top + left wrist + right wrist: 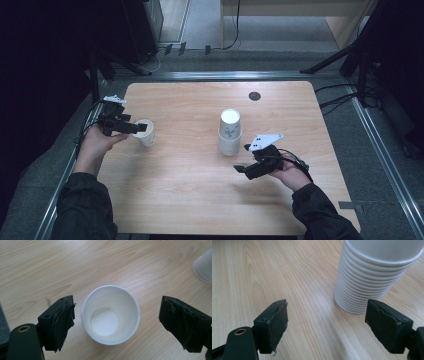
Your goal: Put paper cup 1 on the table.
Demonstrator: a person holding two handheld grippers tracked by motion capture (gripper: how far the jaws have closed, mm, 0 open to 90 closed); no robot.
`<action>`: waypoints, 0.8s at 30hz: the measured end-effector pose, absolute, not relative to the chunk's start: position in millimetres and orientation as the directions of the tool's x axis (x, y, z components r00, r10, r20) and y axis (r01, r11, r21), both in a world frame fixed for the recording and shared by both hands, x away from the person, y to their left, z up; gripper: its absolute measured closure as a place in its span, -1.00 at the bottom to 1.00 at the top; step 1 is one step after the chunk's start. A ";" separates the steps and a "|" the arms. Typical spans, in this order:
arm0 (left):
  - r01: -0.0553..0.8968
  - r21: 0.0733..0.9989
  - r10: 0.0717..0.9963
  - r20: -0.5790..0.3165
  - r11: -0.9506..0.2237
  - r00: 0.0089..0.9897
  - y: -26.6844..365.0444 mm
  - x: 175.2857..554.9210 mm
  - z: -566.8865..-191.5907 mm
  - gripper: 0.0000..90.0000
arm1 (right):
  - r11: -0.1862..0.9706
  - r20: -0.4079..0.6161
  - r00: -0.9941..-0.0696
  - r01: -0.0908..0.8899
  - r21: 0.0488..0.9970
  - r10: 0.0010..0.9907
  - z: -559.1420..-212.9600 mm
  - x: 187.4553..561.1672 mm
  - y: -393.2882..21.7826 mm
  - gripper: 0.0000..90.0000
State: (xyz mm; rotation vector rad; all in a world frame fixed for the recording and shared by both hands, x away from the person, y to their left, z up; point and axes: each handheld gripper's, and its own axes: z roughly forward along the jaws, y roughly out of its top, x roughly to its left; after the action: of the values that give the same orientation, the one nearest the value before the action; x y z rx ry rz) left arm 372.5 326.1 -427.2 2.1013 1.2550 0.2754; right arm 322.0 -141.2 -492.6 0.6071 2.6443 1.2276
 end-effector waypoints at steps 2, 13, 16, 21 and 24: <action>0.685 0.653 0.829 -0.154 -0.323 0.538 321.8 369.6 -420.1 -0.70 | 0.583 0.019 -0.902 0.295 0.757 0.432 -493.2 322.6 -141.1 -0.58; 0.621 0.701 0.762 -0.172 -0.351 0.625 293.3 357.9 -401.4 -0.69 | 0.586 0.013 -0.902 0.291 0.756 0.431 -495.4 323.0 -138.9 -0.60; 0.599 0.711 0.738 -0.169 -0.368 0.653 282.8 355.8 -404.2 -0.69 | 0.581 0.020 -0.895 0.306 0.754 0.445 -495.2 323.9 -138.2 -0.60; 0.594 0.701 0.718 -0.167 -0.395 0.675 267.0 353.6 -411.1 -0.69 | 0.574 0.056 -0.894 0.332 0.748 0.444 -491.3 324.4 -139.0 -0.62; 0.594 0.691 0.710 -0.165 -0.412 0.684 257.6 352.1 -415.2 -0.69 | 0.570 0.069 -0.896 0.336 0.750 0.438 -489.1 324.5 -140.7 -0.64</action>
State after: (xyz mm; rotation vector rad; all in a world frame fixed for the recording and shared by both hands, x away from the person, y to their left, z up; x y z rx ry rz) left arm 352.1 257.6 -415.2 2.1394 0.9968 0.1966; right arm 324.5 -140.7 -489.1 0.6620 2.6719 1.2355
